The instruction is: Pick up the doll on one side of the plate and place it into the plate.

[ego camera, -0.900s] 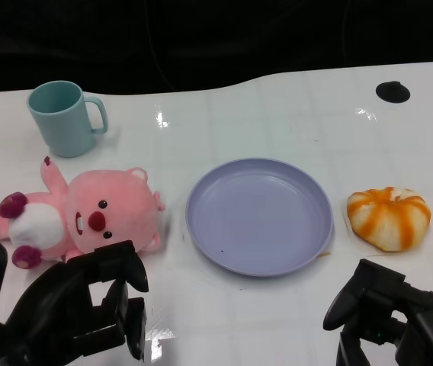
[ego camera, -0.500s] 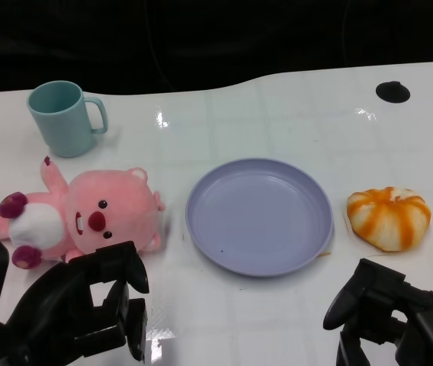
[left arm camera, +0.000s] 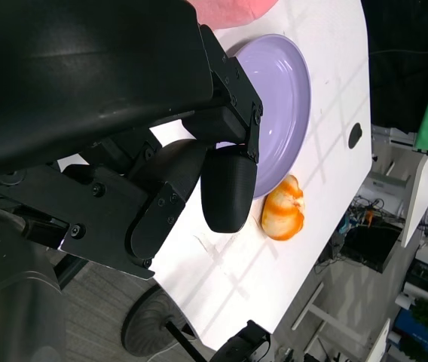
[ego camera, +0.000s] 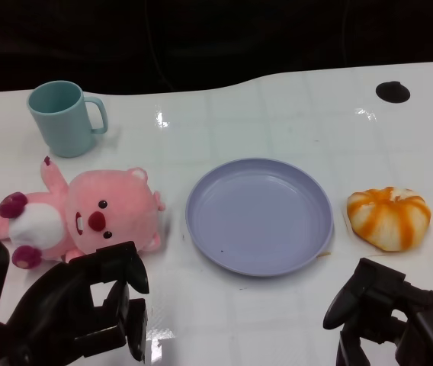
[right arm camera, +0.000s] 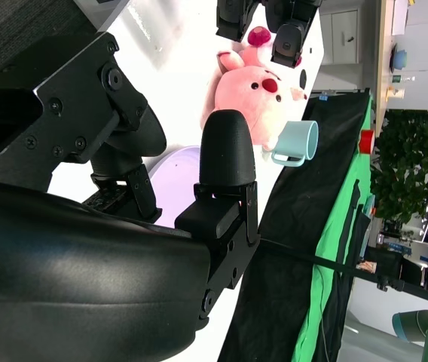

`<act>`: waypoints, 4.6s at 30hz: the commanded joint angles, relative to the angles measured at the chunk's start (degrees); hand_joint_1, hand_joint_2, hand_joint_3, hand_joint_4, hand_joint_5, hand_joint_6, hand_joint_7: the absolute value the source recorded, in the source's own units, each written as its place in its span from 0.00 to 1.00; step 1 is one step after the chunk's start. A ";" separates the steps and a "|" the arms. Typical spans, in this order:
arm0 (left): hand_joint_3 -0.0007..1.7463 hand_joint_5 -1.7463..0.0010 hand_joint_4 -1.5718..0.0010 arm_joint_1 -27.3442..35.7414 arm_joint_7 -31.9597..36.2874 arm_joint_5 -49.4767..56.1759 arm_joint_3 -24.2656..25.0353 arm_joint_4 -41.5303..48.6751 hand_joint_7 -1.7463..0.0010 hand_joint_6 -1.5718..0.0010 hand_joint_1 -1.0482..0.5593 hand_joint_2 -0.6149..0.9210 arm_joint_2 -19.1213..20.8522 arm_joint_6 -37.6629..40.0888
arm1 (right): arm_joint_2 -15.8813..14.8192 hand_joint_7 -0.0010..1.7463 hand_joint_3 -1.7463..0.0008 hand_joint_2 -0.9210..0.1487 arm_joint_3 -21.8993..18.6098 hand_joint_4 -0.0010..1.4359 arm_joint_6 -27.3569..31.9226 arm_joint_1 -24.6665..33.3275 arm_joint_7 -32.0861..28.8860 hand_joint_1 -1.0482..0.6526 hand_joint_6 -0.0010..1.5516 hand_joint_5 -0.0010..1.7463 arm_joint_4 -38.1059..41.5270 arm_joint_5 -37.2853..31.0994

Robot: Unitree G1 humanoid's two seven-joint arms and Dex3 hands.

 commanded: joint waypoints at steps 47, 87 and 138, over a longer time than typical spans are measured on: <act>0.02 1.00 1.00 -0.55 9.99 58.45 2.94 -0.20 1.00 0.97 0.24 0.99 7.03 -43.34 | -0.07 0.88 0.20 0.47 0.89 0.50 -0.22 0.04 -0.81 0.67 0.39 1.00 -0.97 -0.04; 0.00 0.96 0.95 -24.55 2.09 79.30 -16.97 32.77 1.00 0.89 0.20 0.99 18.70 -31.34 | -0.32 0.88 0.21 0.46 1.09 0.50 1.58 0.82 -1.40 0.67 0.40 1.00 -2.80 -0.32; 0.57 0.00 0.41 -36.05 42.43 65.40 -22.13 72.25 0.00 0.55 0.55 0.75 11.86 -51.32 | -0.29 0.88 0.21 0.47 1.42 0.50 1.61 0.18 -1.60 0.66 0.40 1.00 -1.78 -0.43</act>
